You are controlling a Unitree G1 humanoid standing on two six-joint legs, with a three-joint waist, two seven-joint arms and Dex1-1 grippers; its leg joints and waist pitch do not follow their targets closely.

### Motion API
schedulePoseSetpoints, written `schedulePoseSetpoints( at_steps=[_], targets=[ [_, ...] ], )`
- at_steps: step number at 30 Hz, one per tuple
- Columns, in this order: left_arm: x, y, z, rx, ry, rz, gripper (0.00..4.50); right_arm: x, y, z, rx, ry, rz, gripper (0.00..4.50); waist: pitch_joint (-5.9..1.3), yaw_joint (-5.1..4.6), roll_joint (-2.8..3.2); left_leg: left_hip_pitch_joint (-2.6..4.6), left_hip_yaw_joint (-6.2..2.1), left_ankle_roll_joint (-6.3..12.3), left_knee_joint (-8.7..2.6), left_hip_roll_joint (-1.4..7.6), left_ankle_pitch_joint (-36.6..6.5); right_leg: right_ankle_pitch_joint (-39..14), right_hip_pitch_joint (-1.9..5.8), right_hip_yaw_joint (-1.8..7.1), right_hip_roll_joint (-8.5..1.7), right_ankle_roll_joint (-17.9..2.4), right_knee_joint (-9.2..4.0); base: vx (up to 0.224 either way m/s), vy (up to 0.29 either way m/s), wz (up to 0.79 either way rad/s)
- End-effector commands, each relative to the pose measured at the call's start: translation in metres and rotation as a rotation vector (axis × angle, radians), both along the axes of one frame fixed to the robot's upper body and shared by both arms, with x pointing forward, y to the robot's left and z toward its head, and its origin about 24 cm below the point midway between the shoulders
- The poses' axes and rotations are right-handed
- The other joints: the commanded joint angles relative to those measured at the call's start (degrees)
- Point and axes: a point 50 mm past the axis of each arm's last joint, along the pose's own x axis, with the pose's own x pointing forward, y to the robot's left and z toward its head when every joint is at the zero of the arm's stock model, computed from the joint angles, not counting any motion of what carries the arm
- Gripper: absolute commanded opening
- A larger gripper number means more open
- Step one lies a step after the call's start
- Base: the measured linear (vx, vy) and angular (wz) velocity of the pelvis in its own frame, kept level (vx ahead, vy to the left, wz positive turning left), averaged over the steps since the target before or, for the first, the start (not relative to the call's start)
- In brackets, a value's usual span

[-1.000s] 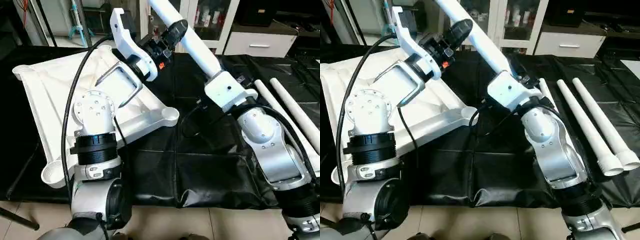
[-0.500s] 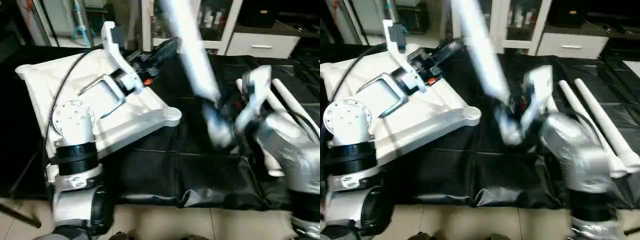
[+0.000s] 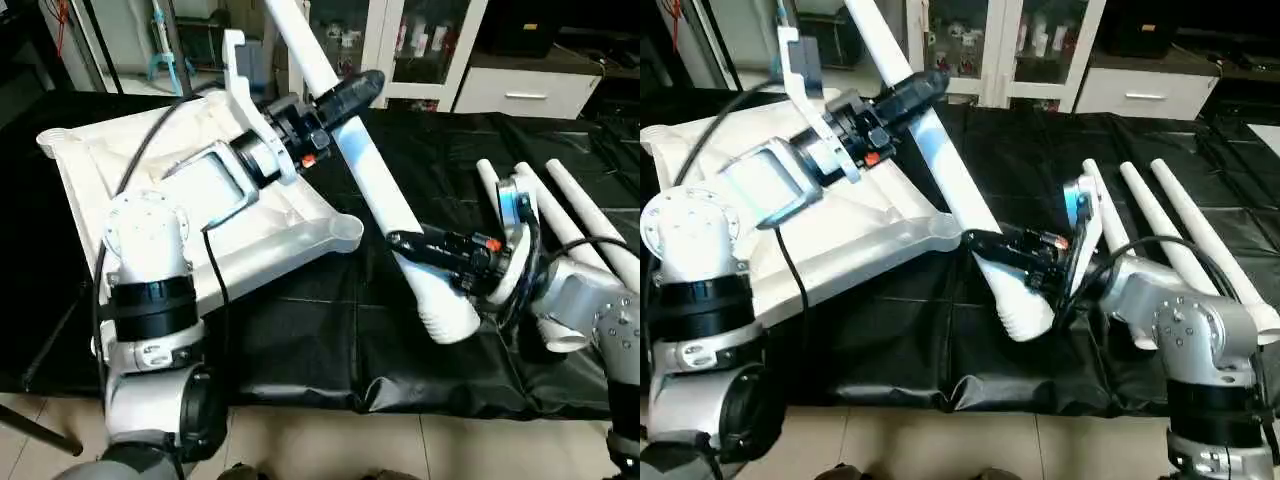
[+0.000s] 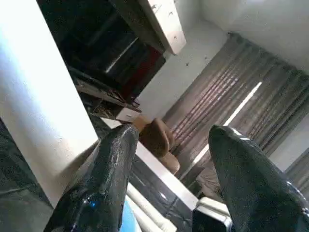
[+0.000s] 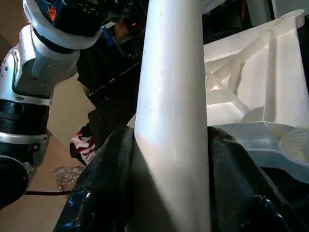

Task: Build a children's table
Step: Pick table leg

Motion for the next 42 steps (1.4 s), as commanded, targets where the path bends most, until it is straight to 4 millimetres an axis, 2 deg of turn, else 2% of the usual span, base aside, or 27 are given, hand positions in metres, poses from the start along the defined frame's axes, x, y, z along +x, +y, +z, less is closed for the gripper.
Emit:
schedulePoseSetpoints(
  at_steps=[1, 5, 12, 17, 23, 26, 30, 31, 32, 34, 35, 37, 39, 42],
  targets=[
    [0.004, 0.010, -0.007, 0.029, 0.046, 0.054, 2.82, -0.001, -0.006, 0.024, 0.058, -0.099, 0.001, 1.80, -4.12, 0.35, -0.79, 0.24, -0.53, 1.86, -3.76, 1.84, -2.0, -8.6, 3.39, 1.62, -3.28, -12.2, -4.22, 0.000, 0.000, 0.00],
    [0.003, 0.012, -0.005, 0.011, 0.037, 0.055, 2.82, 0.000, -0.010, 0.025, 0.056, -0.101, -0.023, 1.80, -4.10, 0.38, -0.79, 0.23, -0.47, 1.94, -3.76, 1.85, -2.2, -8.2, 3.42, 1.62, -3.27, -12.7, -4.26, 0.000, 0.000, 0.00],
    [0.006, 0.024, -0.007, -0.001, 0.052, 0.106, 2.82, 0.005, -0.016, 0.031, 0.091, -0.116, -0.073, 1.80, -4.01, 0.20, -0.52, 0.20, -0.52, 1.14, -3.84, 1.69, -3.3, -10.7, 3.37, 1.57, -3.14, -11.2, -4.53, 0.000, 0.000, 0.00],
    [0.008, 0.031, -0.010, 0.008, 0.063, 0.130, 2.82, 0.003, -0.014, 0.038, 0.106, -0.141, -0.067, 1.80, -4.11, 0.19, -0.39, 0.31, -0.56, 1.14, -3.91, 1.82, -2.6, -8.8, 3.30, 1.51, -3.13, -12.0, -4.33, 0.000, 0.000, 0.00],
    [0.004, 0.010, -0.004, -0.016, 0.042, 0.035, 2.82, -0.008, 0.006, 0.029, 0.069, -0.114, 0.026, 1.80, -4.01, 0.53, -0.44, 0.31, -0.57, 1.06, -4.03, 1.95, -2.9, -8.9, 3.34, 1.62, -3.33, -12.0, -4.37, 0.000, 0.000, 0.00],
    [0.004, 0.005, -0.002, -0.032, 0.040, 0.013, 2.82, -0.009, 0.009, 0.026, 0.066, -0.106, 0.033, 1.80, -3.90, 0.66, -0.55, 0.24, -0.56, 0.56, -4.12, 1.93, -4.0, -10.9, 3.25, 1.63, -3.39, -11.7, -4.64, 0.000, 0.000, 0.00],
    [-0.001, -0.011, -0.002, -0.039, 0.034, -0.060, 2.82, -0.010, 0.014, 0.020, 0.056, -0.085, 0.039, 1.80, -3.95, 0.78, -0.59, 0.26, -0.59, 0.36, -4.11, 1.94, -3.8, -11.2, 3.22, 1.68, -3.44, -11.1, -4.65, 0.000, 0.000, 0.00],
    [-0.001, -0.012, -0.001, -0.043, 0.034, -0.065, 2.82, -0.009, 0.014, 0.020, 0.056, -0.085, 0.036, 1.80, -3.90, 0.85, -0.25, 0.24, -0.66, 0.26, -4.14, 1.95, -3.8, -11.2, 3.18, 1.67, -3.46, -11.1, -4.62, 0.000, 0.000, 0.00],
    [-0.003, -0.015, -0.001, -0.058, 0.033, -0.087, 2.99, -0.008, 0.014, 0.020, 0.059, -0.084, 0.026, 1.80, -3.97, 0.82, -0.46, 0.25, -0.59, 0.33, -4.09, 1.95, -3.7, -10.7, 3.18, 1.69, -3.42, -11.1, -4.67, 0.000, 0.000, 0.00],
    [-0.004, -0.015, -0.001, -0.079, 0.037, -0.099, 3.17, -0.006, 0.011, 0.022, 0.070, -0.088, -0.010, 1.80, -3.93, 0.92, -0.44, 0.23, -0.61, 0.31, -4.13, 1.94, -3.4, -10.1, 3.20, 1.68, -3.41, -11.3, -4.62, 0.000, 0.000, 0.00],
    [-0.005, -0.013, -0.001, -0.096, 0.039, -0.104, 3.17, -0.005, 0.007, 0.024, 0.081, -0.096, -0.029, 1.80, -3.94, 0.93, -0.15, 0.28, -0.60, 0.06, -4.12, 1.92, -3.8, -10.1, 3.15, 1.65, -3.35, -11.3, -4.67, 0.000, 0.000, 0.00],
    [-0.005, -0.010, 0.000, -0.111, 0.042, -0.103, 3.20, -0.003, 0.003, 0.027, 0.099, -0.106, -0.049, 1.79, -3.93, 1.06, -0.23, 0.31, -0.58, -0.22, -4.16, 1.88, -3.9, -10.0, 3.14, 1.66, -3.32, -11.6, -4.63, 0.000, 0.000, 0.00],
    [-0.005, -0.006, -0.002, -0.103, 0.040, -0.087, 3.58, -0.003, -0.003, 0.032, 0.106, -0.121, -0.065, 1.78, -3.91, 1.14, -0.09, 0.30, -0.64, -0.26, -4.21, 1.87, -4.5, -10.2, 3.23, 1.62, -3.23, -11.2, -4.70, 0.000, 0.000, 0.00],
    [-0.007, -0.003, -0.002, -0.108, 0.037, -0.089, 3.64, -0.003, -0.005, 0.035, 0.109, -0.127, -0.069, 1.78, -3.91, 1.12, -0.10, 0.30, -0.63, -0.26, -4.22, 1.84, -4.5, -10.4, 3.25, 1.63, -3.21, -10.8, -4.75, 0.000, 0.000, 0.00]
  ],
)
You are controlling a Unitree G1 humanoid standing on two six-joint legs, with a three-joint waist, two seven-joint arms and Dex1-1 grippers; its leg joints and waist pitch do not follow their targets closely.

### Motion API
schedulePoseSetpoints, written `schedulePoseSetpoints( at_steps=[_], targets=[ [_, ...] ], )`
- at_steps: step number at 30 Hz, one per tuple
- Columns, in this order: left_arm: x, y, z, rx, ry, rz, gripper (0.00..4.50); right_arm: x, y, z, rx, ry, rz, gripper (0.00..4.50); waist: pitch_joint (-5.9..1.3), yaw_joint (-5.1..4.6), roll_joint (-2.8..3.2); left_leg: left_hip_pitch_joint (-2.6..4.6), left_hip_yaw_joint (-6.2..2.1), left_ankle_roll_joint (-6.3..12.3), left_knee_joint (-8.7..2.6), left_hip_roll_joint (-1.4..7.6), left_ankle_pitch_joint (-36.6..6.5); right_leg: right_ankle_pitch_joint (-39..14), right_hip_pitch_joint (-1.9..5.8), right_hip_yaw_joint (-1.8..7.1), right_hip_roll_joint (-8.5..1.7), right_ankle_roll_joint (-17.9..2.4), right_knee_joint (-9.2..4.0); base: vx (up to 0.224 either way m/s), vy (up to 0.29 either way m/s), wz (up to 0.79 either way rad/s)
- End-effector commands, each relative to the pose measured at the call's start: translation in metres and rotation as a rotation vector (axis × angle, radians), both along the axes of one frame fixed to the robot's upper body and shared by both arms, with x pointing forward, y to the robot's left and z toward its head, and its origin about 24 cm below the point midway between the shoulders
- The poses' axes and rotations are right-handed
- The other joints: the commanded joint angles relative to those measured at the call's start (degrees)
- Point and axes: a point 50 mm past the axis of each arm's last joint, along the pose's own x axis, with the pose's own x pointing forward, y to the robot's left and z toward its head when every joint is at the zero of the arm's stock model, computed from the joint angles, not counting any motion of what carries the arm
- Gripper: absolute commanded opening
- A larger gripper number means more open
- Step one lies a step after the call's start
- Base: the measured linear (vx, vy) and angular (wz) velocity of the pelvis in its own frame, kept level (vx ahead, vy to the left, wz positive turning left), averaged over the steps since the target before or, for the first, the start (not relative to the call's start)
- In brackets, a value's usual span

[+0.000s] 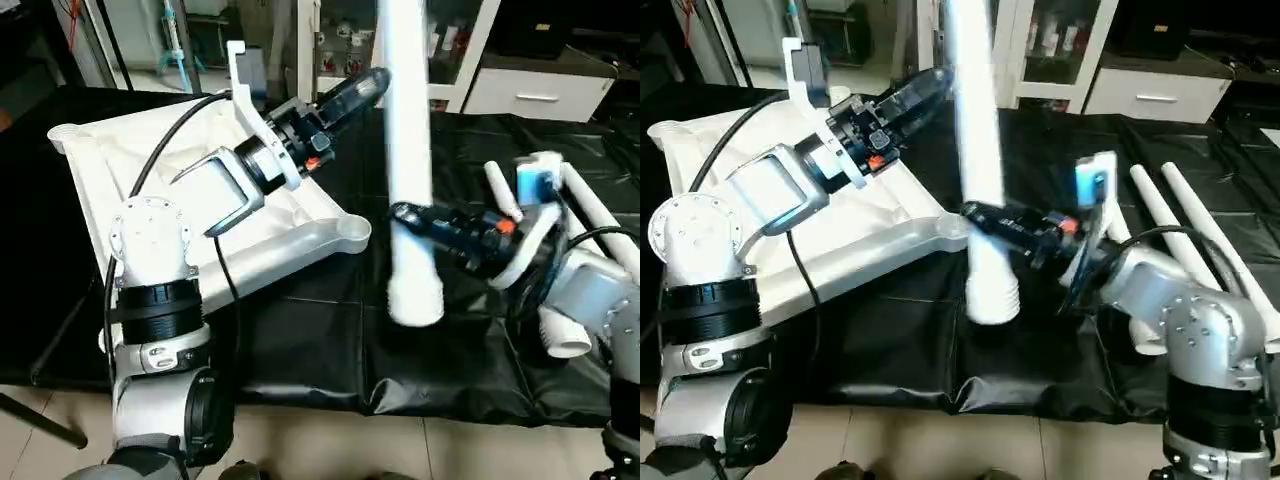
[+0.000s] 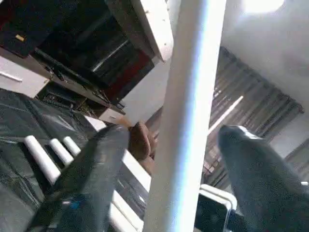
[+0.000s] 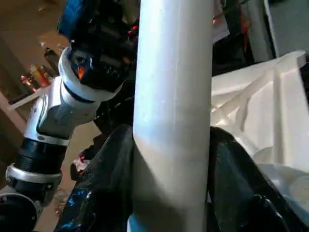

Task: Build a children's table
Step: Pick table leg

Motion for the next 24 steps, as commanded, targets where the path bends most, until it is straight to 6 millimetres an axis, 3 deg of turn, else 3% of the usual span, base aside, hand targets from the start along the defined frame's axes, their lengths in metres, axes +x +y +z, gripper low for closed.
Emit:
schedulePoseSetpoints(
  at_steps=[1, 6, 15, 17, 24],
  targets=[
    [-0.004, 0.002, 0.003, -0.007, -0.024, -0.015, 3.65, 0.000, -0.003, 0.011, 0.010, -0.040, -0.006, 1.78, -3.89, -0.12, -0.16, 0.38, -0.59, -0.07, -4.17, 1.86, -4.4, -10.5, 3.26, 1.65, -3.22, -10.8, -4.55, 0.000, 0.000, 0.00],
    [-0.005, -0.006, -0.001, 0.040, -0.021, -0.028, 3.65, -0.009, 0.006, 0.002, -0.078, -0.029, 0.068, 1.78, -3.91, 0.09, -0.43, 0.38, -0.59, 0.13, -4.17, 1.94, -3.8, -10.1, 3.35, 1.68, -3.25, -10.4, -4.49, 0.000, 0.000, 0.00],
    [-0.014, -0.023, -0.003, 0.084, -0.042, -0.108, 3.65, -0.011, 0.016, -0.015, -0.187, 0.025, 0.110, 1.78, -3.85, 0.02, -0.35, 0.37, -0.72, -0.45, -4.30, 2.13, -4.4, -11.5, 3.20, 1.70, -3.41, -10.1, -4.58, 0.000, 0.000, 0.00],
    [-0.015, -0.024, -0.007, 0.113, -0.044, -0.118, 3.29, -0.012, 0.016, -0.016, -0.195, 0.025, 0.113, 1.78, -3.86, 0.01, -0.35, 0.40, -0.69, -0.25, -4.29, 2.11, -4.1, -10.7, 3.19, 1.70, -3.35, -10.2, -4.56, 0.000, 0.000, 0.00],
    [-0.013, -0.017, -0.015, 0.140, -0.014, -0.106, 2.79, -0.011, 0.013, -0.016, -0.210, 0.016, 0.103, 1.78, -3.98, 0.03, -0.09, 0.44, -0.66, -0.04, -4.23, 2.10, -3.4, -8.3, 3.23, 1.68, -3.31, -11.1, -4.32, 0.000, 0.000, 0.00]
  ],
)
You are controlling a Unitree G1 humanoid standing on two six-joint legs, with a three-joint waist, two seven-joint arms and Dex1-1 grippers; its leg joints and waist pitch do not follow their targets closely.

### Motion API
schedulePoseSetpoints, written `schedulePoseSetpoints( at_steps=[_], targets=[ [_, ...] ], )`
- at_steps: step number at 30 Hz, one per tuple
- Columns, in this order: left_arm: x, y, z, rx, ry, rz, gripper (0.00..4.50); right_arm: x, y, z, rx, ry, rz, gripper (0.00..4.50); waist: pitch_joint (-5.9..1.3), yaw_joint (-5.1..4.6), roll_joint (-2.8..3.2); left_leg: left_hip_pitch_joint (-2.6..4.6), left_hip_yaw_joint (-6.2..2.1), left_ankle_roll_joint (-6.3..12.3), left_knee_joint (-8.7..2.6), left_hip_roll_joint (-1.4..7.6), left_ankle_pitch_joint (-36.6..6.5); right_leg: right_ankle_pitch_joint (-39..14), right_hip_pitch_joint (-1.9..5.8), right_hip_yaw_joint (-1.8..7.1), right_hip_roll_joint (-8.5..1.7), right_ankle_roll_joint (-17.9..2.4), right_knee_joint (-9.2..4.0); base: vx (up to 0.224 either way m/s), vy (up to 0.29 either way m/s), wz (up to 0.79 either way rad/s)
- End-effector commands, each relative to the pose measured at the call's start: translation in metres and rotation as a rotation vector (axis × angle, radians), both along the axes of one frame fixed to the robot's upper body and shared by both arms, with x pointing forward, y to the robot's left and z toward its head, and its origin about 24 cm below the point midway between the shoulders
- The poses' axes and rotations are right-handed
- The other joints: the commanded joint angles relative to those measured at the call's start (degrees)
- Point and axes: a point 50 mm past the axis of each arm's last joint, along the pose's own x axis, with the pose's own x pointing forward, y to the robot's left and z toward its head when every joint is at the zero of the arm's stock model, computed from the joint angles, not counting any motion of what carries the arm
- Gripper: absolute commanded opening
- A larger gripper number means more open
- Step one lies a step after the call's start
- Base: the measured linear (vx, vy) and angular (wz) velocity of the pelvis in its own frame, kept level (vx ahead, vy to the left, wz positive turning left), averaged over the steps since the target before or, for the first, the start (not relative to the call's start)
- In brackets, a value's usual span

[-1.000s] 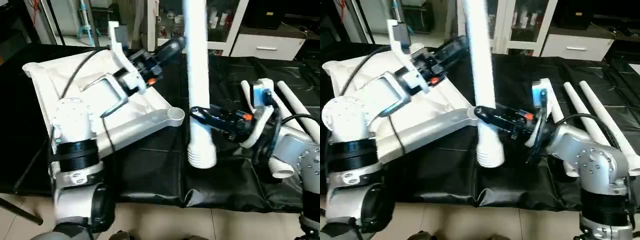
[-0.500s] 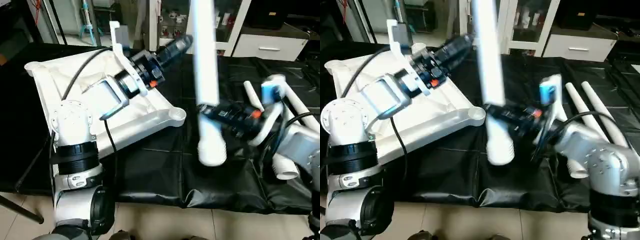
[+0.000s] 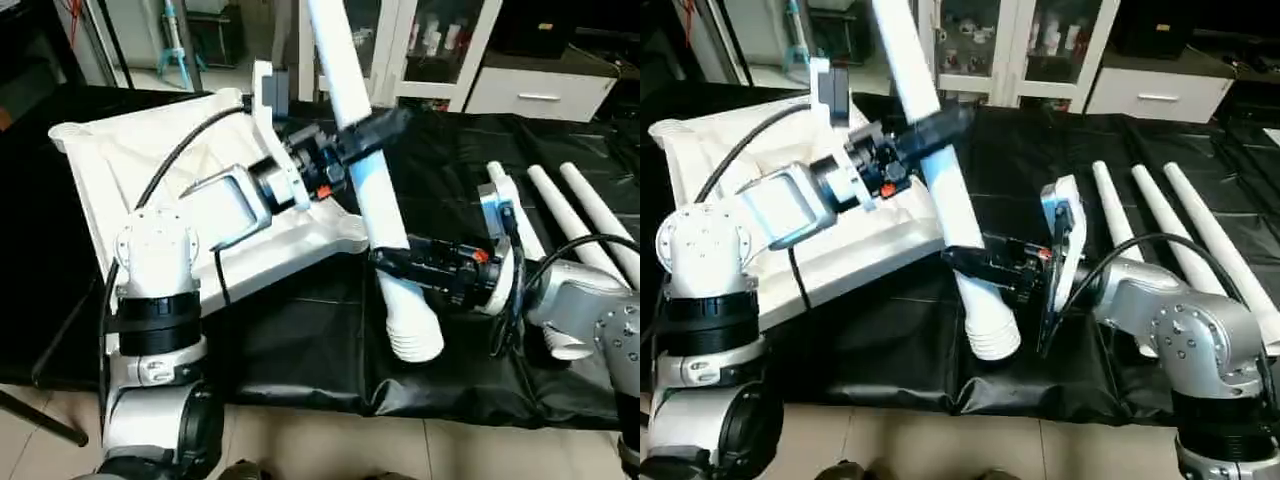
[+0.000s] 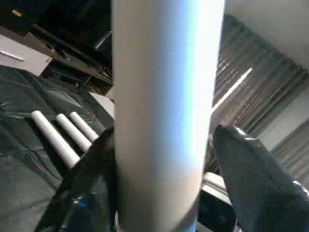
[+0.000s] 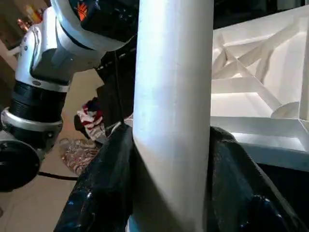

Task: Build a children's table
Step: Pick table leg

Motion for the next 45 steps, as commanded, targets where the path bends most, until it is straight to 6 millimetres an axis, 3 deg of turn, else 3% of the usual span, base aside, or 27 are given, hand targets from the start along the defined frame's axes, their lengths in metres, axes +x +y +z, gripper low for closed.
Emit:
schedulePoseSetpoints(
  at_steps=[1, 4, 7, 10, 12, 19, 24, 28, 32, 35, 36, 40, 45],
  targets=[
    [-0.004, -0.004, 0.000, 0.019, -0.008, -0.041, 2.79, 0.002, -0.004, 0.003, -0.017, -0.022, -0.027, 1.78, -3.98, -0.15, -0.12, 0.55, -0.66, -0.03, -4.13, 2.11, -3.5, -8.4, 3.22, 1.68, -3.30, -11.3, -3.89, 0.000, 0.000, 0.00],
    [-0.004, -0.003, -0.002, 0.019, 0.004, -0.046, 2.53, 0.004, -0.005, 0.004, -0.015, -0.028, -0.036, 1.78, -3.95, -0.13, -0.16, 0.56, -0.62, -0.07, -4.12, 2.09, -3.6, -8.5, 3.23, 1.69, -3.30, -11.5, -3.91, 0.000, 0.000, 0.00],
    [-0.004, -0.001, -0.003, 0.010, 0.007, -0.041, 2.34, 0.004, -0.005, 0.005, -0.010, -0.033, -0.040, 1.78, -3.97, -0.19, 0.28, 0.63, -0.66, -0.27, -4.13, 2.10, -4.1, -8.2, 3.20, 1.65, -3.26, -11.7, -3.99, 0.000, 0.000, 0.00],
    [0.000, 0.001, -0.004, 0.018, 0.017, 0.002, 2.04, 0.005, -0.005, 0.007, -0.002, -0.043, -0.048, 1.78, -4.02, -0.14, 0.16, 0.55, -0.68, -0.14, -4.11, 2.06, -3.8, -7.6, 3.34, 1.66, -3.28, -11.9, -3.86, 0.000, 0.000, 0.00],
    [0.005, 0.004, -0.004, 0.039, 0.015, 0.065, 1.92, 0.007, -0.005, 0.007, -0.009, -0.061, -0.076, 2.34, -4.06, -0.14, 0.12, 0.55, -0.68, 0.00, -4.08, 2.09, -3.4, -7.2, 3.34, 1.67, -3.27, -11.8, -3.87, 0.000, 0.000, 0.00],
    [0.011, 0.008, 0.005, 0.072, -0.018, 0.140, 1.74, 0.011, -0.006, 0.008, -0.005, -0.070, -0.117, 2.90, -4.13, -0.20, 0.25, 0.60, -0.70, -0.14, -4.06, 2.05, -3.4, -6.9, 3.37, 1.64, -3.26, -11.8, -3.76, 0.000, 0.000, 0.00],
    [0.014, 0.008, 0.010, 0.176, -0.088, 0.218, 1.73, 0.018, -0.009, 0.013, -0.061, -0.162, -0.218, 3.31, -4.13, -0.26, -0.08, 0.65, -0.66, -0.14, -4.07, 2.16, -3.0, -7.2, 3.27, 1.64, -3.31, -11.3, -3.78, 0.000, 0.000, 0.00],
    [0.013, 0.004, 0.015, 0.206, -0.126, 0.235, 1.73, 0.021, -0.007, 0.016, -0.109, -0.244, -0.260, 3.33, -4.16, -0.38, -0.08, 0.77, -0.52, -0.39, -3.99, 2.17, -2.6, -7.4, 3.12, 1.70, -3.30, -10.9, -3.63, 0.000, 0.000, 0.00],
    [0.013, -0.001, 0.018, 0.216, -0.147, 0.229, 1.73, 0.021, -0.003, 0.011, -0.137, -0.207, -0.210, 3.33, -4.19, -0.37, -0.23, 0.54, -0.47, 0.52, -3.85, 2.04, -1.7, -4.6, 3.39, 1.75, -3.28, -12.0, -3.39, 0.000, 0.000, 0.00],
    [0.013, -0.008, 0.020, 0.261, -0.189, 0.223, 1.73, 0.022, 0.001, 0.004, -0.164, -0.137, -0.175, 3.33, -4.17, -0.36, -0.57, 0.49, -0.48, 1.08, -3.86, 2.03, -1.7, -5.5, 3.49, 1.76, -3.26, -11.9, -3.44, 0.000, 0.000, 0.00],
    [0.013, -0.010, 0.020, 0.278, -0.204, 0.224, 1.73, 0.023, 0.002, 0.001, -0.175, -0.116, -0.172, 3.33, -4.12, -0.44, -0.42, 0.57, -0.54, 1.23, -3.89, 2.05, -2.1, -6.6, 3.33, 1.70, -3.20, -11.7, -3.58, 0.000, 0.000, 0.00],
    [0.015, -0.015, 0.022, 0.309, -0.245, 0.229, 1.73, 0.025, 0.006, -0.005, -0.216, -0.096, -0.152, 3.33, -4.17, -0.46, -0.67, 0.51, -0.52, 0.65, -3.87, 2.13, -2.0, -7.8, 3.35, 1.72, -3.39, -11.4, -3.58, 0.000, 0.000, 0.00],
    [0.015, -0.020, 0.023, 0.342, -0.285, 0.228, 1.73, 0.025, 0.012, -0.013, -0.255, -0.087, -0.123, 3.33, -4.30, -0.38, -0.86, 0.44, -0.48, 1.28, -3.72, 2.16, -0.1, -4.4, 3.45, 1.74, -3.41, -12.1, -3.16, 0.000, 0.000, 0.00]
  ],
)
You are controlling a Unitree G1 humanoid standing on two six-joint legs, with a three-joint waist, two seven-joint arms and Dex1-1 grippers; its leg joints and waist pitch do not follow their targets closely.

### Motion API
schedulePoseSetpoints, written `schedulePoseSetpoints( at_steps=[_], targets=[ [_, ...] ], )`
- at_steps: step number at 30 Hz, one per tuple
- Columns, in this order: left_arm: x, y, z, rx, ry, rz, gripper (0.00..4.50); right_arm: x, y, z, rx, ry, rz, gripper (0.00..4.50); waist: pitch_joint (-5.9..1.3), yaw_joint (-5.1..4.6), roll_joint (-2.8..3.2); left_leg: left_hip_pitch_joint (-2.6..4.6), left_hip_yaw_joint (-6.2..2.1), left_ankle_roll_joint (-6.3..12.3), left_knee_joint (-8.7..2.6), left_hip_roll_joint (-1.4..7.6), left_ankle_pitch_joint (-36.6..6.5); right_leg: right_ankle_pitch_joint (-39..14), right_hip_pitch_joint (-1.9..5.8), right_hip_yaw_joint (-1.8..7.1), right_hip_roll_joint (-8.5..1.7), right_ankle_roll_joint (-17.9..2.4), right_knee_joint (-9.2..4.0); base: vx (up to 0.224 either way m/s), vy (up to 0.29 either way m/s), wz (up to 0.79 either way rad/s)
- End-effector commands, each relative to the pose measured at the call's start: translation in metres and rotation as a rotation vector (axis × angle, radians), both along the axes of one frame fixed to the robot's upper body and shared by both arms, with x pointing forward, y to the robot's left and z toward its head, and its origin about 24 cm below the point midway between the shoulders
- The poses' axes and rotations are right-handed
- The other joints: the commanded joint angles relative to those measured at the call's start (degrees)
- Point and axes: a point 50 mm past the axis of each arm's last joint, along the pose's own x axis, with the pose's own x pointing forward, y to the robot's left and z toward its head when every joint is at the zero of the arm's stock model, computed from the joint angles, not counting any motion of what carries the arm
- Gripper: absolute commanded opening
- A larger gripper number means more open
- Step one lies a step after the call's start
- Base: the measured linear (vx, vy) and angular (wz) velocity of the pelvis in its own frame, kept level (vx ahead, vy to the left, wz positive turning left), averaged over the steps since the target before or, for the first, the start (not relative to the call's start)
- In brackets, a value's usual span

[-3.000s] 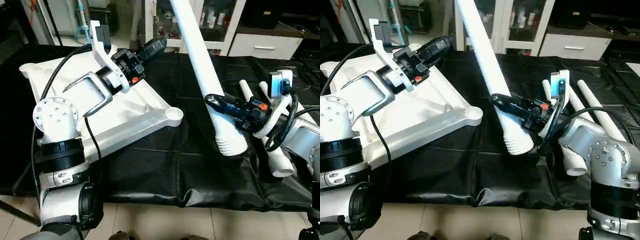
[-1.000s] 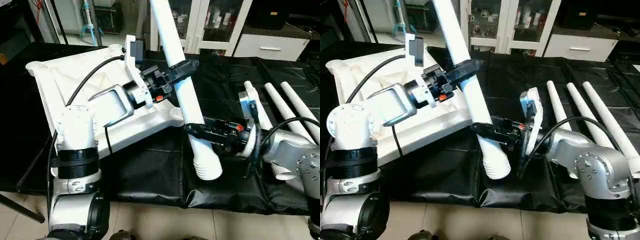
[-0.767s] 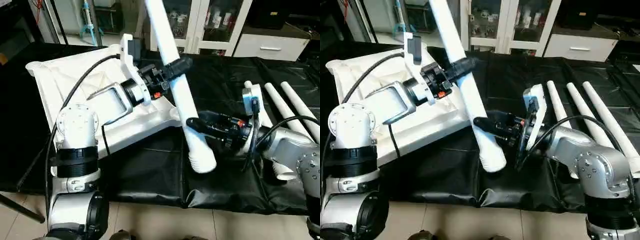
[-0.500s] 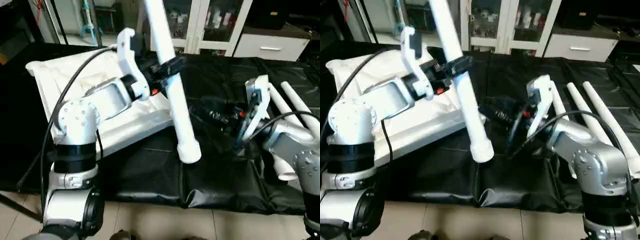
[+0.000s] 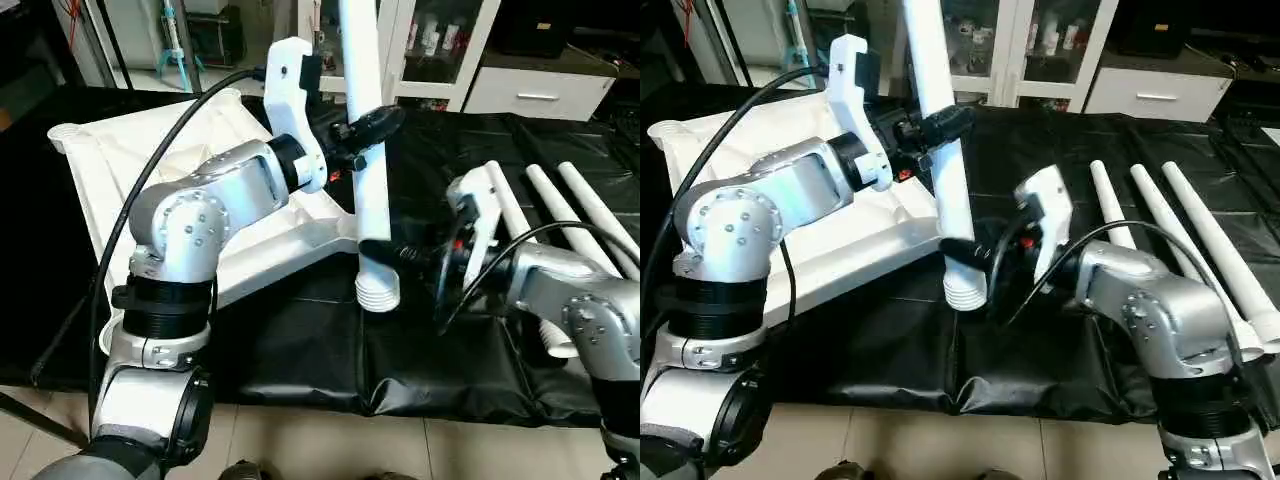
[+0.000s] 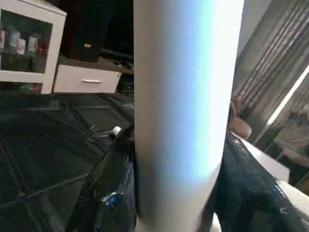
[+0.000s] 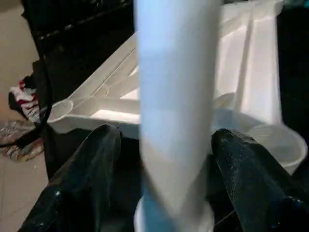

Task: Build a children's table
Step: Pick table leg

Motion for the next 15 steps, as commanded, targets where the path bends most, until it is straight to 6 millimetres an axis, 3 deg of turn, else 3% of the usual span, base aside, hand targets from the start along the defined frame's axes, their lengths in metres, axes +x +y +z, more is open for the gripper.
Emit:
schedulePoseSetpoints(
  at_steps=[1, 15],
  targets=[
    [-0.0015, -0.0057, 0.0093, 0.023, -0.058, -0.020, 1.73, 0.0020, 0.0009, -0.0025, -0.041, 0.002, 0.004, 3.33, -4.23, -0.24, -0.83, 0.50, -0.43, 1.16, -3.74, 2.15, -0.5, -4.8, 3.35, 1.76, -3.43, -12.2, -3.28, 0.000, 0.000, 0.00],
    [-0.0079, -0.0126, 0.0042, 0.108, -0.116, -0.090, 1.73, 0.0081, 0.0044, -0.0035, -0.067, -0.001, 0.018, 3.33, -4.32, -0.17, -1.13, 0.50, -0.35, 1.22, -3.68, 2.14, -0.4, -4.4, 3.49, 1.80, -3.50, -12.8, -3.02, 0.000, 0.000, 0.00]
  ],
)
